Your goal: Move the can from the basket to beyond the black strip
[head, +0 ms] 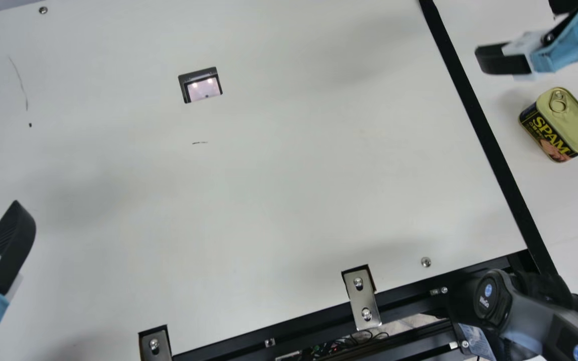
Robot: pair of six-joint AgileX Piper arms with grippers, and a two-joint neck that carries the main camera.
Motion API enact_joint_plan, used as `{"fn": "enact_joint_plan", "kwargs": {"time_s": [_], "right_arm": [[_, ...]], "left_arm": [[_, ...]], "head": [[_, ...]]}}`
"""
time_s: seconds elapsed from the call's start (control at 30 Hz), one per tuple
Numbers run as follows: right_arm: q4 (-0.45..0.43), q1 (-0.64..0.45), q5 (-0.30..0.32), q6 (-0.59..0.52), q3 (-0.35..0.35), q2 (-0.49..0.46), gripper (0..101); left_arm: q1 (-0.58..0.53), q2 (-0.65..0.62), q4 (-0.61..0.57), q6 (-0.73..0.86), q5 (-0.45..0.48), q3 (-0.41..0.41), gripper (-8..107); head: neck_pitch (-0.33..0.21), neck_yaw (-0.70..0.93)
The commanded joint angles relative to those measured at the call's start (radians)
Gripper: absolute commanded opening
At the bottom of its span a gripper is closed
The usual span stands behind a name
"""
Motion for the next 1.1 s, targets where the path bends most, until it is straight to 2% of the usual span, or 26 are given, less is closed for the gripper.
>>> {"fn": "enact_joint_plan", "kwargs": {"time_s": [0.0,0.53,0.8,1.07], "right_arm": [[0.014,0.077,-0.006,0.015,-0.03,0.001,101],[0.04,0.434,-0.107,0.133,-0.185,0.089,101],[0.03,0.543,-0.164,0.188,-0.202,0.114,101],[0.002,0.641,-0.181,0.233,-0.2,0.126,101]], "left_arm": [[0.0,0.0,0.0,0.0,0.0,0.0,90],[0.0,0.0,0.0,0.0,0.0,0.0,90],[0.0,0.0,0.0,0.0,0.0,0.0,90],[0.0,0.0,0.0,0.0,0.0,0.0,90]], "head": [[-0.018,0.028],[0.007,0.407],[0.06,0.445],[0.06,0.445]]}}
